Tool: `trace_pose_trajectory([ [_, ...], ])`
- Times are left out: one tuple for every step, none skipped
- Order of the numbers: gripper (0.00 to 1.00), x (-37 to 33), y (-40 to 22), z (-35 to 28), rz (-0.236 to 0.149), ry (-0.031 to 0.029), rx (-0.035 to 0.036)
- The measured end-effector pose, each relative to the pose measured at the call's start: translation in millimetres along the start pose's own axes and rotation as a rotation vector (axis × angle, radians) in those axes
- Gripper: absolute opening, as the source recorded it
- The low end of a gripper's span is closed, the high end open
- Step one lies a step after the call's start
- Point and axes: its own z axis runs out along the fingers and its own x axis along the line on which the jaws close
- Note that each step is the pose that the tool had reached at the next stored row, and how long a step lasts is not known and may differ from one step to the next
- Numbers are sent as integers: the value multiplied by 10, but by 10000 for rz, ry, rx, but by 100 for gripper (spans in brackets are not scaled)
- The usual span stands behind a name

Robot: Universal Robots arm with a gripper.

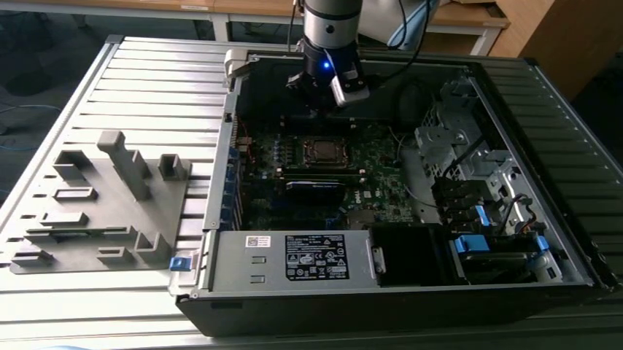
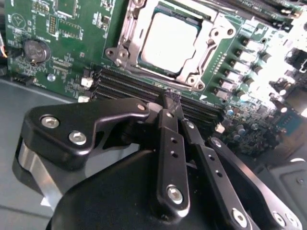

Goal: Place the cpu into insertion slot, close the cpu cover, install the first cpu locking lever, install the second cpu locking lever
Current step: 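Install the first cpu locking lever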

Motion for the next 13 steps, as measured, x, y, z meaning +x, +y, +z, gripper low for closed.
trace_pose_trajectory([
  [11, -2, 0, 1, -3, -1, -3],
  [11, -6, 1, 1, -5, -1, -3],
  [11, -18, 3, 1, -3, 0, -1],
  [11, -35, 6, 2, -1, 0, -1],
  [11, -49, 8, 2, -1, 0, -1],
  [11, -60, 10, 2, -1, 0, -1],
  [11, -71, 12, 3, -1, 0, -1],
  [11, -82, 13, 4, -2, 0, -2],
  [11, -91, 11, 4, -3, -1, -3],
  [11, -96, 3, 3, -3, -1, -2],
  [11, -99, -9, 3, -3, 0, -2],
  [11, -102, -26, 2, -3, -1, -2],
  [11, -107, -46, 0, -2, 0, -2],
])
